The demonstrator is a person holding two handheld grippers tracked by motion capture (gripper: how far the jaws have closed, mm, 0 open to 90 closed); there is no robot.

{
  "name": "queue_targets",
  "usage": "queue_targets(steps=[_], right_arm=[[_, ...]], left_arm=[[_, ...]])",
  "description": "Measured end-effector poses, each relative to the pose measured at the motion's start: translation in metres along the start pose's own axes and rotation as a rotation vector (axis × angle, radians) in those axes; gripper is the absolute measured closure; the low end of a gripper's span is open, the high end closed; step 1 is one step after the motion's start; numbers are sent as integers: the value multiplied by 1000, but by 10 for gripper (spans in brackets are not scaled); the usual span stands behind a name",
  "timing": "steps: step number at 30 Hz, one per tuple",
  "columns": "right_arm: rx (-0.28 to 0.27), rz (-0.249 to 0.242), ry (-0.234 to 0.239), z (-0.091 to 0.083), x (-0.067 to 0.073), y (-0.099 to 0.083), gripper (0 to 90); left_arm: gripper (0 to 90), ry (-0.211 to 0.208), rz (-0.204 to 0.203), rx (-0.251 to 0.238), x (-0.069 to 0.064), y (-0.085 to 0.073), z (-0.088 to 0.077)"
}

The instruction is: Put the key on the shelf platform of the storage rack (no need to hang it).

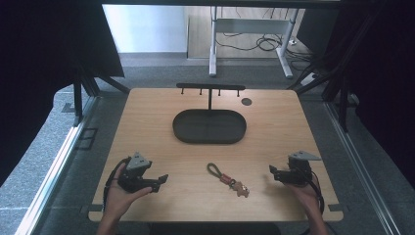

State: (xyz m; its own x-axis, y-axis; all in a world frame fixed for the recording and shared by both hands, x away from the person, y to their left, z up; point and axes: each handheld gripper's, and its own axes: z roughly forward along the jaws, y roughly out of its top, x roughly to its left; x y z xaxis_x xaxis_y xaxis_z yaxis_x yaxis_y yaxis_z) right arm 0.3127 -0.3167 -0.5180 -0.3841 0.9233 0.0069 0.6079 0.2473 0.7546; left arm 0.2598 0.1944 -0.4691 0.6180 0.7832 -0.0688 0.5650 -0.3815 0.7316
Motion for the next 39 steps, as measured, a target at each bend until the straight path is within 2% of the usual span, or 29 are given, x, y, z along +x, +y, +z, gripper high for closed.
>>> queue_targets(steps=[3, 5, 7, 14, 15, 18, 20, 26, 31, 39], right_arm=[[-16, -12, -2, -6, -2, 0, 163], [-35, 21, 50, -12, -6, 1, 167], [-63, 43, 66, -17, -8, 1, 174], [-88, 41, 46, -25, -11, 5, 231], [-98, 30, 20, -26, -10, 5, 257], [-89, 9, 34, -26, -9, 5, 246], [-73, -10, 25, -24, -7, 6, 243], [-56, -9, 56, -29, -4, 9, 238], [-72, -32, 65, -36, 0, 12, 269], [-61, -24, 73, -33, -1, 11, 268]], left_arm=[[216, -3, -2, -5, -1, 0, -1], [216, -5, -4, -12, -1, 0, -3], [216, -5, 1, -10, 0, -1, -3], [215, -19, 2, -24, -1, -1, -6], [214, -18, -2, -26, 0, -1, -7], [214, -16, -5, -25, 1, -2, -7], [214, -15, -4, -26, 1, -2, -8], [212, -16, -4, -24, 0, 0, -7], [211, -23, 7, -18, -3, 0, -4], [211, -25, 3, -21, -3, 0, -4]])
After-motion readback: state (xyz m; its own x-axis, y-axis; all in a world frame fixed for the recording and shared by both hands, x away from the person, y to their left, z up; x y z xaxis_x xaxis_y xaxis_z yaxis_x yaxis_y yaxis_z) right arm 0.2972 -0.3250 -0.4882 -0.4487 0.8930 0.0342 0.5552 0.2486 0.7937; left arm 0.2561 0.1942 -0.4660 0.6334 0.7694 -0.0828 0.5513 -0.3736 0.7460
